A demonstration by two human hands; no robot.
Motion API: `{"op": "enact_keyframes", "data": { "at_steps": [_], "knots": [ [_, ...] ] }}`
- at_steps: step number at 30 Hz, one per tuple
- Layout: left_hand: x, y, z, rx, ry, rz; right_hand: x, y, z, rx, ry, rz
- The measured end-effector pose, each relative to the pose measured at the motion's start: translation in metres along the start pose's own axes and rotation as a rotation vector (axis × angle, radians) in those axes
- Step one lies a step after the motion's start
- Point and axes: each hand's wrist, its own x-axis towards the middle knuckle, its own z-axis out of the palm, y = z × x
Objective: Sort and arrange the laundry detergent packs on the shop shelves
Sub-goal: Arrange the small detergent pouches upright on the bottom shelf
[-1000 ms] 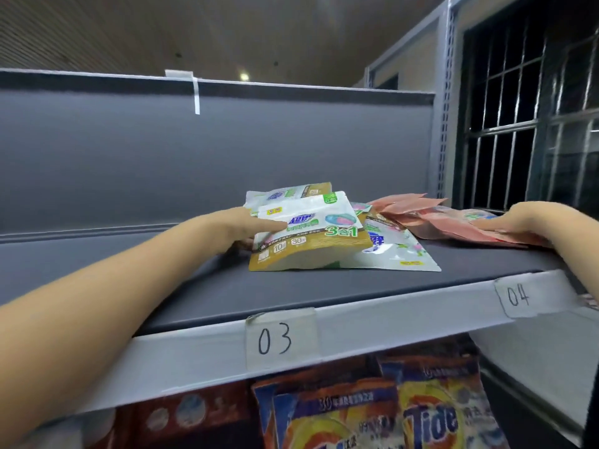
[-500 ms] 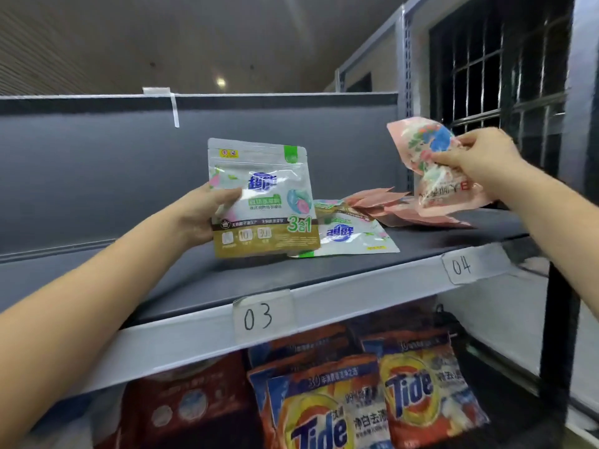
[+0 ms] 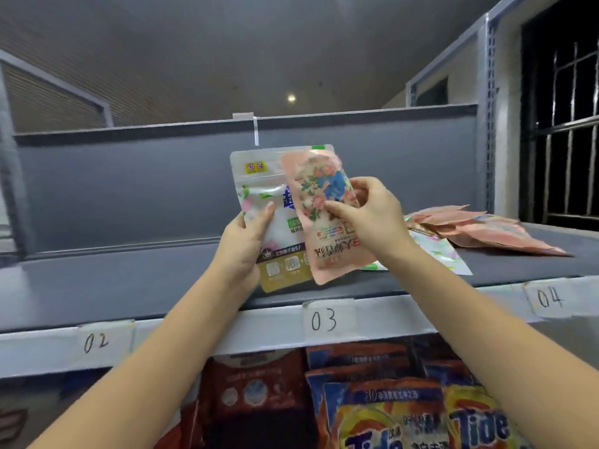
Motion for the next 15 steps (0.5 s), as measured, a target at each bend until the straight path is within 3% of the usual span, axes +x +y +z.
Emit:
{"op": "enact_keyframes", "data": {
  "at_steps": [5, 8, 11, 15],
  "knots": [
    [-0.012, 0.011, -0.027, -0.025, 0.067, 0.009, -0.01, -0.009, 0.026, 0.031, -0.193, 0.171],
    [-0.02, 0.027, -0.045, -0.004, 0.065, 0.02, -0.022, -0.023, 0.034, 0.184, -0.275, 0.223],
    [-0.029, 0.047, -0.068, -0.004, 0.037, 0.046, -0.037, -0.048, 0.04, 0.332, -0.254, 0.235],
    [-0.051, 0.076, -0.1, 0.021, 0.007, 0.037, -0.065, -0.081, 0.048, 0.349, -0.166, 0.198]
  ]
}}
